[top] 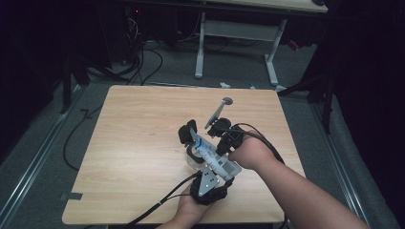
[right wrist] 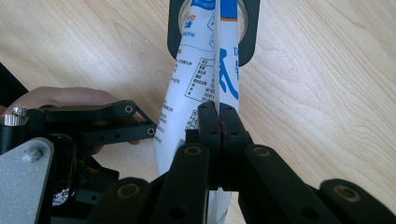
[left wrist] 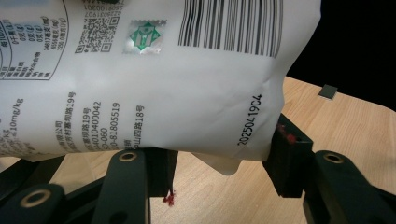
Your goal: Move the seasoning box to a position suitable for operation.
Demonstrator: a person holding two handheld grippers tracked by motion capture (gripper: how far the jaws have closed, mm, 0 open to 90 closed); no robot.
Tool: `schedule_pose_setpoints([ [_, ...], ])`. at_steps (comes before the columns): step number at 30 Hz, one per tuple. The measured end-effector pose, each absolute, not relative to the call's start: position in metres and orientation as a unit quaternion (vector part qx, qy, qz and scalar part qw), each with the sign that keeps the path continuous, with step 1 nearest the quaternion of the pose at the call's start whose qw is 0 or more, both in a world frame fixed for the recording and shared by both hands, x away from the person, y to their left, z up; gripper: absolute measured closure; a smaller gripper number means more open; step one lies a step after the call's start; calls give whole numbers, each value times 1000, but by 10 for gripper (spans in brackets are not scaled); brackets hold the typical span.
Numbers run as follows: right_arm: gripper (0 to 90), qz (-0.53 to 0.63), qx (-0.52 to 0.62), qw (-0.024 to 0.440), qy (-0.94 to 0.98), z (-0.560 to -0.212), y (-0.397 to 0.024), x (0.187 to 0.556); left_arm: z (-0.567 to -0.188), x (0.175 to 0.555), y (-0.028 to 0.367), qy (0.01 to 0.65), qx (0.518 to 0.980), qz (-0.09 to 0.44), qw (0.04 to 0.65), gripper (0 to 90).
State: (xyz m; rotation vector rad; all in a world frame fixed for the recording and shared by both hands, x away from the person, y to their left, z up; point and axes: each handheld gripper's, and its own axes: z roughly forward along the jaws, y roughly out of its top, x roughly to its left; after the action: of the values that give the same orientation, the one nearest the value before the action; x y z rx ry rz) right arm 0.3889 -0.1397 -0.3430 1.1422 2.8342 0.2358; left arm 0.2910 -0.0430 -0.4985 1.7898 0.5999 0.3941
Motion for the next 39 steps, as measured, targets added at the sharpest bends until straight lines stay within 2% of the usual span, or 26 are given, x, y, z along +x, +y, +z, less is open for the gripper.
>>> schedule_pose_setpoints([
  [39,900,65,369,27,927,-340,-139,392,-500,289,-44,250,759,176,575,502],
])
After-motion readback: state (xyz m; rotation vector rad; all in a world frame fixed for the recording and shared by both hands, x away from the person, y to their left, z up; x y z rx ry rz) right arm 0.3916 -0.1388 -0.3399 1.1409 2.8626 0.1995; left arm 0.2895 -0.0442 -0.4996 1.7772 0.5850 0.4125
